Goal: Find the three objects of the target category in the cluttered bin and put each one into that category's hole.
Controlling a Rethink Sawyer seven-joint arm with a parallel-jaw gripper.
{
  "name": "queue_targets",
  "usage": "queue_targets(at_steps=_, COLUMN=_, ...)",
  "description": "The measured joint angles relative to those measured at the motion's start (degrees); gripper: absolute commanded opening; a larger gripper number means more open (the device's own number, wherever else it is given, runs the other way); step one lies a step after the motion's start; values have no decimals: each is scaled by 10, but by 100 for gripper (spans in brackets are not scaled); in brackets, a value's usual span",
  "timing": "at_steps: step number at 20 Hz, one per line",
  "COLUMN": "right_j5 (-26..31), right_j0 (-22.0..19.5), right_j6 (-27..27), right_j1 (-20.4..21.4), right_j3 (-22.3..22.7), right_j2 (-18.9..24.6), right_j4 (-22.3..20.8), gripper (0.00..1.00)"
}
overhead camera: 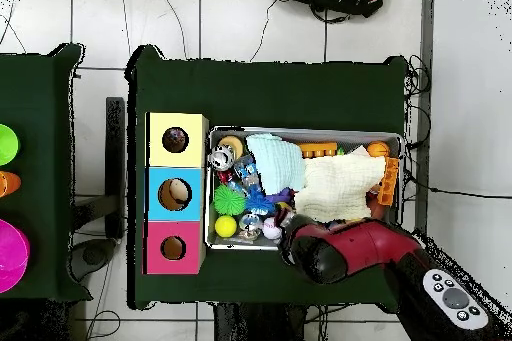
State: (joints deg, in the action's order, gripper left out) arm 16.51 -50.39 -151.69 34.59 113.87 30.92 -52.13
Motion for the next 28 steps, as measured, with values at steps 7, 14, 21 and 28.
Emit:
queue_targets(at_steps=7, right_j5=0, right_j0=-52, right_j6=0, right_j1=1, right_j3=1, right_j2=40, right_j4=4, gripper=100)
queue_targets(at_steps=14, right_j5=0, right_j0=-93, right_j6=4, right_j1=-11, right_j3=0, right_j2=52, right_j4=-6, gripper=100)
queue_targets(at_steps=21, right_j5=-10, right_j0=-57, right_j6=4, right_j1=-44, right_j3=-16, right_j2=30, right_j4=-63, gripper=100)
queue_targets(at_steps=28, right_j5=-55, right_j0=27, right_j6=4, right_j1=-37, right_j3=-21, right_j2=-17, right_j4=-82, gripper=100)
